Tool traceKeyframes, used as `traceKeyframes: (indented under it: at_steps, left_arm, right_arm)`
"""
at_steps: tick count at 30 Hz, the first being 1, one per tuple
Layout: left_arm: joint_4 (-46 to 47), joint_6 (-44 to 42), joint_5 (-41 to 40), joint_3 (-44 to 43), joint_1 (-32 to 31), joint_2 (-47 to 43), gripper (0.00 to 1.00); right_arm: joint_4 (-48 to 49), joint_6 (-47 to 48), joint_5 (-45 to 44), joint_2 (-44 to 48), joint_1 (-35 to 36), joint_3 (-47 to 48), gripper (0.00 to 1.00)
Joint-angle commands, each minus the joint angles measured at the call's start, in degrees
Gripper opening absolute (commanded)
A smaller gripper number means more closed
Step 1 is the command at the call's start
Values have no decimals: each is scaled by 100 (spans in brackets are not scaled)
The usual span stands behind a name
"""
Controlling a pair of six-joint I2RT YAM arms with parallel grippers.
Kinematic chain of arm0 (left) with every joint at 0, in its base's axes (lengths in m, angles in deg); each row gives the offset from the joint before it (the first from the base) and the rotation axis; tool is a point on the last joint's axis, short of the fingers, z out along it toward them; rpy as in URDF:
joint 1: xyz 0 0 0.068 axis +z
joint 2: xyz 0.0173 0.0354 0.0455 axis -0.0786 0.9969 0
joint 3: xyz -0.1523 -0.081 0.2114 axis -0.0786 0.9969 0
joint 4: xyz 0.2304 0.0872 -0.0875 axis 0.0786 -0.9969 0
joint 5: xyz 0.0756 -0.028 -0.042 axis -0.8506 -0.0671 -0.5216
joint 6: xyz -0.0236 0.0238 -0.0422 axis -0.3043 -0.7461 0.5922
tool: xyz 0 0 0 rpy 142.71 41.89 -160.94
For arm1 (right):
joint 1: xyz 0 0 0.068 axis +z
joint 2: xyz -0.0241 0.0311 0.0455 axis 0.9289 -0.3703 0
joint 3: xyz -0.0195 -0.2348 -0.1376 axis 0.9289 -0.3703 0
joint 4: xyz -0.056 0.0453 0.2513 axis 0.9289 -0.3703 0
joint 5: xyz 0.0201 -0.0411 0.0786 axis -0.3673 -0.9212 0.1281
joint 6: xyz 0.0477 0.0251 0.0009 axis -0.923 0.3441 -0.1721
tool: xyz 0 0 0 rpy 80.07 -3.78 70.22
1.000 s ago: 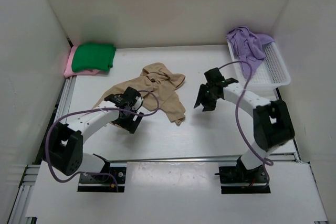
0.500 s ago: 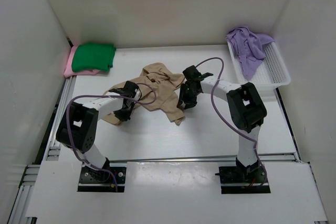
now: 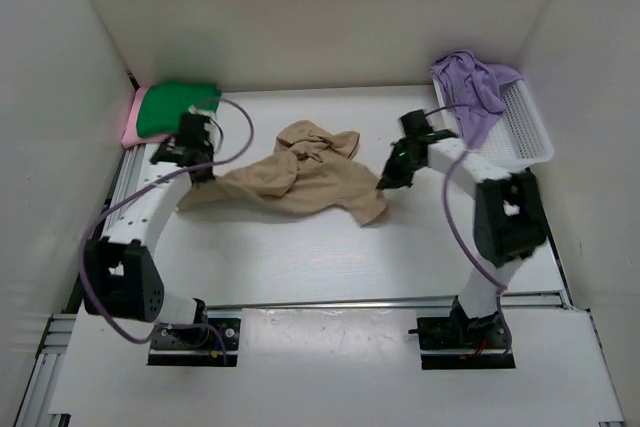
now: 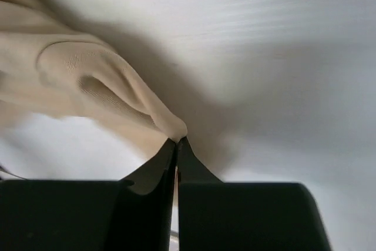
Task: Fold and stack the t-shirts
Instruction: Flatten out the tshirt
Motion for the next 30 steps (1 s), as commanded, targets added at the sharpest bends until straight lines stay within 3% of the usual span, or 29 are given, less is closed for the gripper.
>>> traceKeyframes:
  at_steps: [1,8,15,19,22,23,27,28,30]
  left_arm:
    - [235,16,-283,-1367,672,-844,10]
    - [164,16,-590,-1986,1105,-1231,10]
    - [111,16,-591,-1873,1325,-1512,10]
    - [111,16,-468,-1574,1386,-1513,10]
    - [111,16,-205,-1581,1386,-1224,10]
    - [111,16,-143,-1704,1386,-884,10]
    - [111,16,-90,-3537,1124,593,10]
    - [111,16,-238,-4751,1062,936,10]
    - [111,16,-650,-6128,982,1882,10]
  right_arm:
    - [-301,257,-219,1935,-1112,189,0]
    - [-1487,802,-386,3390,-1969,673,0]
    - [-1672,732,-439,4541,-2206,-284,0]
    - [-1672,626,-220,4613,-2206,-811,0]
    - [-1515,574,-158,4175,-2206,-717,0]
    - [-1445,574,-106,3982,-2206,-489,0]
    - [-1689,635,61,1989,-2329,2370,0]
    - [-1794,426,305,1568,-2433,4292,0]
    - [-1779,-4,631,424,-2645,6218,0]
